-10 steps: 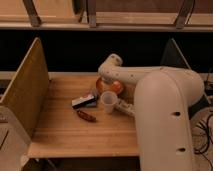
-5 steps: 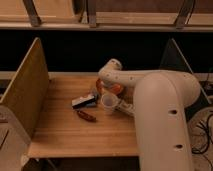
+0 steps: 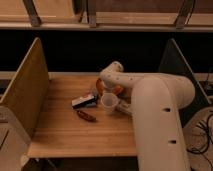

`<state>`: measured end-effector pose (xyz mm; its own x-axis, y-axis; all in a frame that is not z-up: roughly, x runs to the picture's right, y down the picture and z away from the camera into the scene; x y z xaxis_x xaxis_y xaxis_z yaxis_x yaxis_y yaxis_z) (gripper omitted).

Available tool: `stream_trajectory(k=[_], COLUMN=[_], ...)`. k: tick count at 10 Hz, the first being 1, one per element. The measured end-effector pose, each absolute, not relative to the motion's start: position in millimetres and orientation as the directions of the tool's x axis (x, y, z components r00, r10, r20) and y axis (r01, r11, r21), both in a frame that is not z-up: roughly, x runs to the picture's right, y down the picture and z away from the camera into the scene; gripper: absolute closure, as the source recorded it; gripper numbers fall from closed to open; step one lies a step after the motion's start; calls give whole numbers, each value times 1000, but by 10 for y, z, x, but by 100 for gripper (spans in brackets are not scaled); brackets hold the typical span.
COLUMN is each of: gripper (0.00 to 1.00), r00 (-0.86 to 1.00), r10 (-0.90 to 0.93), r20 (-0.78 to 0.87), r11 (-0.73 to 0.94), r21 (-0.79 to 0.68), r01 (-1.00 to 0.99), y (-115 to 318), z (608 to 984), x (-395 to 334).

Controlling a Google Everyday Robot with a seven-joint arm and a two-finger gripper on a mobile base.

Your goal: Drag the ceramic bowl in a circle

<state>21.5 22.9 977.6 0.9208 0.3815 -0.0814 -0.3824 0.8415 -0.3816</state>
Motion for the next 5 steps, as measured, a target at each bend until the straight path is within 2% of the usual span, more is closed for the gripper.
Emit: stream_trajectory(k=[2,3,5], gripper=[60,68,90], r00=[918,920,933], r10=[390,386,355], r20=[-70,-68,-59], r11=[831,834,861], r21=[-404,-401,-369], r01=[-383,-379,-351], y=[270,248,79], z=[9837,9838,9727], x=[188,193,210])
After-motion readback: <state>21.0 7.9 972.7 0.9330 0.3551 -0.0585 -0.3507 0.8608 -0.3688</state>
